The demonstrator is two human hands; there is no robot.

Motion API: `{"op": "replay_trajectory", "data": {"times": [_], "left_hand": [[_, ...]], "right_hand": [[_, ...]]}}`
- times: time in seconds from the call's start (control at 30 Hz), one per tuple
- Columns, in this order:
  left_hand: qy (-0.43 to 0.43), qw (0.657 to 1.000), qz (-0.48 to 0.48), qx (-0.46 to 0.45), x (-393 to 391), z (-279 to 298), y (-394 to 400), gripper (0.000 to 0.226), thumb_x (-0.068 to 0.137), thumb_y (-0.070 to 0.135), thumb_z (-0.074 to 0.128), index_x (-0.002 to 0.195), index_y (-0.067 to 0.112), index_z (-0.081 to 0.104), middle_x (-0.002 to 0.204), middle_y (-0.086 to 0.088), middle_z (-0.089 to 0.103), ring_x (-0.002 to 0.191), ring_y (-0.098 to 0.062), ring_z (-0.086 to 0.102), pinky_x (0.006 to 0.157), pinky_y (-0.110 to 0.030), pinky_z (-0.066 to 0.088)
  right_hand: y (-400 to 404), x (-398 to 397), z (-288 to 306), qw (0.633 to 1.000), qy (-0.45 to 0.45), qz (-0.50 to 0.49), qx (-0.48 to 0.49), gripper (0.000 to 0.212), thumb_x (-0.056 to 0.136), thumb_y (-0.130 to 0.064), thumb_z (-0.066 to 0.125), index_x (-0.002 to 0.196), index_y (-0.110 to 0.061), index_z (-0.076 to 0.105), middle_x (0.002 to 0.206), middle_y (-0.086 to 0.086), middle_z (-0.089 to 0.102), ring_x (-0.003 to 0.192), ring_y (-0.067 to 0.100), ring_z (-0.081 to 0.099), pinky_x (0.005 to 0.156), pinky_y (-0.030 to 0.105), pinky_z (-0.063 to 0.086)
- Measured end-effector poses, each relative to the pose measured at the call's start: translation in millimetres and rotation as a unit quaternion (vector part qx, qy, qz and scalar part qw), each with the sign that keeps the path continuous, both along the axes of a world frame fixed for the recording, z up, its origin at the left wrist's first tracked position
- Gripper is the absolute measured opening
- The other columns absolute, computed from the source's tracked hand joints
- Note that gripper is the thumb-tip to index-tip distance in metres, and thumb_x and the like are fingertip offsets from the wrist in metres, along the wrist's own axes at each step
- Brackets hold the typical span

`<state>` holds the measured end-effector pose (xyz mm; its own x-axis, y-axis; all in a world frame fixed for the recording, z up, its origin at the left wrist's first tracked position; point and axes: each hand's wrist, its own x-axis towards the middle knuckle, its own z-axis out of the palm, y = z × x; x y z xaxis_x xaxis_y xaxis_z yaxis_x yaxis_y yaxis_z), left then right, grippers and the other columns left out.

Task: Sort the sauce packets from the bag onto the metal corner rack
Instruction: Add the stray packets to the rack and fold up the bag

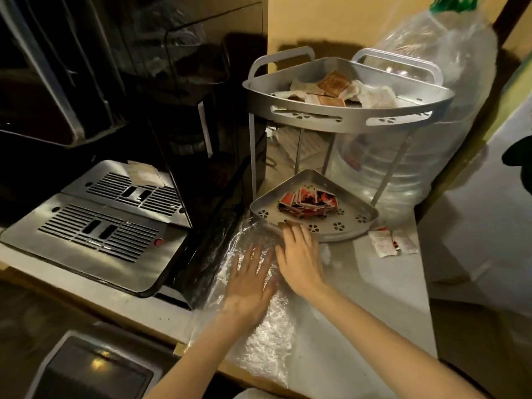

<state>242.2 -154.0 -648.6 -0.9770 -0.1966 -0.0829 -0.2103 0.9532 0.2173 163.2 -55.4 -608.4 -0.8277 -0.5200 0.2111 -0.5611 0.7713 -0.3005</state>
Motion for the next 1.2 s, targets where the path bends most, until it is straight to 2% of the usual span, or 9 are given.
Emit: {"op": "replay_trajectory", "data": {"times": [0.13,0.37,0.6,0.7,0.77,0.87,0.97,1.1,1.2], "left_hand": [[0.009,1.000,0.012,0.025,-2,-10,1,0.049,0.092,0.045,-0.003,0.137,0.033,-0.019,0.150,0.002,-0.026,0.137,-0.014,-0.028,0.109,-0.035,-0.022],[-0.015,1.000,0.003,-0.006,-4,-20,-3,0.055,0.083,0.048,-0.011,0.135,0.032,-0.021,0.148,0.003,-0.026,0.133,-0.014,-0.031,0.101,-0.030,-0.035],[-0.036,0.999,0.001,-0.002,-7,-22,-3,0.061,0.078,0.050,-0.015,0.136,0.031,-0.020,0.153,0.001,-0.020,0.133,-0.012,-0.029,0.108,-0.038,-0.023],[-0.056,0.998,0.002,-0.010,-7,-17,-1,0.065,0.081,0.050,-0.012,0.142,0.028,-0.014,0.156,-0.002,-0.015,0.137,-0.013,-0.025,0.114,-0.039,-0.017],[-0.088,0.996,-0.001,-0.025,-10,-10,1,0.058,0.092,0.047,0.000,0.145,0.026,-0.012,0.156,-0.004,-0.015,0.141,-0.018,-0.020,0.116,-0.042,-0.012],[-0.149,0.988,-0.005,-0.043,-21,8,4,0.058,0.097,0.042,0.016,0.146,0.022,-0.006,0.156,-0.009,-0.012,0.143,-0.025,-0.013,0.117,-0.046,-0.001],[-0.210,0.975,0.009,-0.068,-42,28,10,0.061,0.093,0.042,0.033,0.144,0.015,0.014,0.154,-0.016,0.011,0.141,-0.034,0.012,0.112,-0.047,0.019],[-0.193,0.969,0.007,-0.151,-76,55,36,0.042,0.093,0.034,0.039,0.126,0.010,0.050,0.129,-0.011,0.053,0.117,-0.027,0.052,0.089,-0.034,0.045],[-0.139,0.981,-0.042,-0.126,-100,65,68,0.039,0.089,0.035,0.047,0.120,0.012,0.055,0.121,-0.008,0.058,0.109,-0.027,0.058,0.083,-0.033,0.046]], "right_hand": [[9,28,-32,0.999,-0.007,-0.036,0.007,0.040,0.087,-0.030,0.046,0.119,-0.009,0.058,0.123,0.009,0.063,0.116,0.026,0.058,0.097,0.046,0.048],[15,36,-63,0.989,-0.080,-0.063,0.110,0.066,0.096,-0.043,0.004,0.130,-0.011,0.051,0.138,0.008,0.052,0.129,0.024,0.046,0.110,0.042,0.004],[17,32,-65,0.985,-0.116,-0.043,0.121,0.070,0.096,-0.042,0.001,0.125,-0.013,0.057,0.132,0.006,0.058,0.124,0.022,0.052,0.106,0.046,0.016],[24,25,-60,0.989,-0.127,0.010,0.070,0.062,0.094,-0.045,0.012,0.143,-0.012,0.031,0.151,0.006,0.032,0.141,0.022,0.027,0.119,0.042,-0.001],[31,18,-55,0.981,-0.189,0.045,-0.023,0.058,0.093,-0.032,0.036,0.146,-0.016,0.019,0.153,0.005,0.026,0.141,0.023,0.023,0.119,0.038,0.007],[46,9,-43,0.947,-0.273,0.027,-0.167,0.055,0.091,-0.012,0.048,0.142,-0.020,0.031,0.140,0.002,0.046,0.121,0.022,0.048,0.101,0.028,0.039],[63,-3,-38,0.936,-0.277,0.007,-0.218,0.044,0.090,-0.007,0.048,0.133,-0.019,0.046,0.114,-0.008,0.060,0.104,0.006,0.055,0.086,0.011,0.038],[93,-26,-31,0.936,-0.259,-0.040,-0.237,0.040,0.089,-0.008,0.050,0.128,-0.017,0.050,0.128,0.001,0.057,0.119,0.014,0.051,0.100,0.026,0.041],[123,-47,-26,0.933,-0.238,-0.090,-0.254,0.039,0.088,-0.007,0.051,0.126,-0.016,0.051,0.124,0.003,0.058,0.115,0.016,0.053,0.101,0.033,0.043]]}}
